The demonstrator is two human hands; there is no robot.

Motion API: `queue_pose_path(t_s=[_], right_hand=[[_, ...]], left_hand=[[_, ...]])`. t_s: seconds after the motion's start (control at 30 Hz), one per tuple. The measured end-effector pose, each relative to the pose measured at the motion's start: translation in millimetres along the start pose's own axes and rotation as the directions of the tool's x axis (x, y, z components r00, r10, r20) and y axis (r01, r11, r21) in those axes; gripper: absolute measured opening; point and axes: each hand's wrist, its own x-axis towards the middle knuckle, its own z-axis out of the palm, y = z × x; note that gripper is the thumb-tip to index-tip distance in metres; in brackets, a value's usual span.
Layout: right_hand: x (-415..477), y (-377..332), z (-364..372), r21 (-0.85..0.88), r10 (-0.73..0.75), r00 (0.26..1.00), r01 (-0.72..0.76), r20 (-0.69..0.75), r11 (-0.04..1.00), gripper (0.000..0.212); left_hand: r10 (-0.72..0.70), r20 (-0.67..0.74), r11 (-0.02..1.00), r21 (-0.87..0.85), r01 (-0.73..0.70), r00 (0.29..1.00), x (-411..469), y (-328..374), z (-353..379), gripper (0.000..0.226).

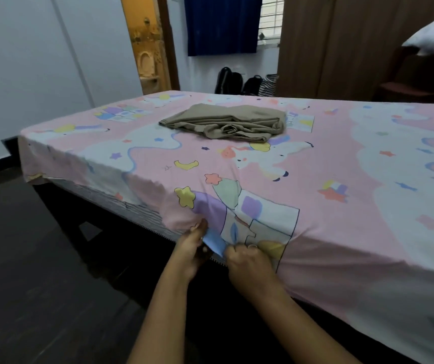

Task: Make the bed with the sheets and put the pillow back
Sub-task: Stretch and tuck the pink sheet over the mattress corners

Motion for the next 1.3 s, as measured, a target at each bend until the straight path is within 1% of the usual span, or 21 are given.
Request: queue_pose_path(t_s=[0.07,0.1,0.2,0.37,0.53,0.6,0.63,0.67,0.73,0.77,0.8,0.83,0.87,0.9,0.93,1.0,1.03,1.07,1.13,1.2,1.3], right_hand=[[-4,-1,6,0.004,0.046,0.998,-0.047,0.031,0.999,0.025],[-6,-1,9,0.004,0.056,0.997,-0.056,0.051,0.998,0.024],[-11,-3,22,-0.013,0.080,0.992,-0.079,0.098,0.997,0.022],[-16,-5,36,-0.052,0.103,0.981,-0.096,0.164,0.994,0.022],[-18,-9,42,-0.057,0.148,0.950,-0.137,0.277,0.989,0.025],[-15,-11,38,-0.054,0.150,0.934,-0.140,0.325,0.989,0.022],[-11,-12,33,-0.054,0.154,0.917,-0.145,0.369,0.988,0.019],[-9,-11,29,-0.052,0.145,0.914,-0.135,0.378,0.989,0.016],[-2,-12,19,-0.061,0.157,0.901,-0.144,0.405,0.988,0.005],[1,-12,17,-0.068,0.159,0.888,-0.144,0.432,0.987,0.013],[1,-11,17,-0.053,0.139,0.892,-0.129,0.430,0.990,0.018],[1,-10,15,-0.051,0.152,0.893,-0.144,0.423,0.988,0.016],[0,-9,15,-0.061,0.158,0.897,-0.146,0.414,0.987,0.009],[0,-10,11,-0.065,0.172,0.890,-0.159,0.423,0.985,0.013],[0,-11,14,-0.058,0.155,0.884,-0.144,0.441,0.988,0.022],[0,-13,12,-0.049,0.177,0.882,-0.173,0.437,0.984,0.028],[1,-15,6,-0.039,0.192,0.859,-0.198,0.474,0.979,0.029],[2,-16,6,-0.039,0.171,0.872,-0.172,0.458,0.984,0.030],[6,-17,0,-0.039,0.125,0.895,-0.120,0.428,0.992,0.034],[9,-17,-5,-0.009,0.108,0.906,-0.115,0.409,0.993,0.034],[18,-19,-13,0.069,0.127,0.883,-0.177,0.453,0.982,0.026]], left_hand=[[0.125,-0.038,0.970,0.214,-0.114,0.991,1,-6,-13,0.024],[0.158,-0.044,0.950,0.278,-0.139,0.986,0,-10,-19,0.026],[0.184,-0.041,0.935,0.316,-0.162,0.982,3,-22,-29,0.031],[0.171,-0.054,0.948,0.281,-0.149,0.984,15,-40,-34,0.038],[0.170,-0.033,0.889,0.436,-0.139,0.985,14,-49,-36,0.056],[0.142,-0.031,0.884,0.454,-0.113,0.989,14,-43,-35,0.055],[0.113,-0.013,0.888,0.451,-0.095,0.994,15,-37,-35,0.052],[0.083,0.009,0.893,0.443,-0.078,0.997,15,-29,-33,0.047],[0.045,0.038,0.909,0.414,-0.057,0.998,14,-14,-32,0.029],[0.045,0.049,0.922,0.381,-0.061,0.998,13,-7,-31,0.016],[0.039,0.067,0.939,0.339,-0.060,0.997,11,-2,-31,0.012],[0.023,0.087,0.955,0.294,-0.048,0.996,9,-1,-31,0.016],[0.004,0.105,0.966,0.258,-0.031,0.994,6,1,-29,0.016],[-0.008,0.104,0.976,0.219,-0.015,0.995,4,1,-27,0.018],[-0.016,0.081,0.985,0.174,0.002,0.997,0,-1,-26,0.021],[0.015,-0.029,1.000,0.002,-0.015,0.999,0,-2,-24,0.025],[0.033,-0.086,0.996,-0.083,-0.040,0.996,1,3,-22,0.029],[0.044,-0.142,0.988,-0.143,-0.064,0.989,2,10,-21,0.034],[0.070,-0.216,0.969,-0.219,-0.118,0.974,6,25,-20,0.041],[0.093,-0.242,0.948,-0.275,-0.160,0.966,12,39,-18,0.043],[0.072,-0.299,0.912,-0.366,-0.184,0.952,19,49,-19,0.039]])
